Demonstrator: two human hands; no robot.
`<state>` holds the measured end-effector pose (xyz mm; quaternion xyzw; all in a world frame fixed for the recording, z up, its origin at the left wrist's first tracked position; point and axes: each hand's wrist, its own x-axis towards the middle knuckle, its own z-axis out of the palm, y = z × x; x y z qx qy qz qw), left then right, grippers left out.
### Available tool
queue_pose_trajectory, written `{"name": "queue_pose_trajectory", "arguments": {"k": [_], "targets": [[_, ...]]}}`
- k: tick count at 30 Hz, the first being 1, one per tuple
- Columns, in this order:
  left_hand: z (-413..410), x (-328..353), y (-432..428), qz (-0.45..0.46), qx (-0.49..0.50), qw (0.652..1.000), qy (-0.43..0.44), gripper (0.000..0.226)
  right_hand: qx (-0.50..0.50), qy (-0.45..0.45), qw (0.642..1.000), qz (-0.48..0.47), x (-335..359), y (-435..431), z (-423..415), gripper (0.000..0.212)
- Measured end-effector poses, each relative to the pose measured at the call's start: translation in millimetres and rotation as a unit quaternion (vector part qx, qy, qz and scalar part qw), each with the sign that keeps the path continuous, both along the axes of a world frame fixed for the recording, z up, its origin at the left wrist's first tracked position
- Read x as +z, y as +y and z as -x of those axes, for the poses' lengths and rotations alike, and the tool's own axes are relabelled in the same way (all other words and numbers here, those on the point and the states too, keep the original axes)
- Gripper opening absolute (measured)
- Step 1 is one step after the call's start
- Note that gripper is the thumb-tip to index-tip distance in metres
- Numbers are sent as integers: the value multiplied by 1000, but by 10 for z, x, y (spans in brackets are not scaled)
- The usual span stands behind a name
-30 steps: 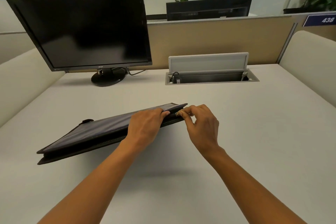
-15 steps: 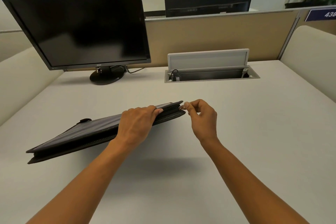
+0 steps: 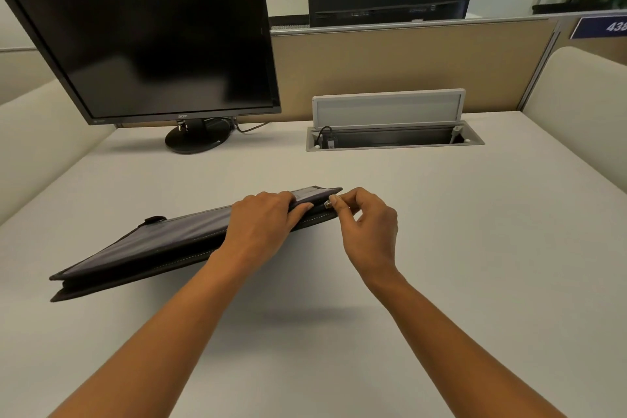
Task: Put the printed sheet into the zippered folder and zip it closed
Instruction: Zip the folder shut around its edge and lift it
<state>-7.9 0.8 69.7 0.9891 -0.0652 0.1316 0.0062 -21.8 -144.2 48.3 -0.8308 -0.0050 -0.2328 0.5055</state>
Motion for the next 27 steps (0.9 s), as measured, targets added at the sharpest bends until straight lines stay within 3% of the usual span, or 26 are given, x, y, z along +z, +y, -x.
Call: {"name": "queue_pose_trajectory", "arguments": {"k": [10,17,22,27], "targets": [[-29,11,-93,-49,-15,998,23,52,-15,-69,994,79,-82,69,115,12],[9,5,-86,-84,-16,996,-16,50,-28,-157,973,170,-92,111,87,12],[67,37,-72,-53,-17,997,-55,51,-18,-47,998,42,-26,73,52,14],[111,31,-32,-10,-40,994,-104,41,-6,32,994,-100,-18,-5,-27,17]]}}
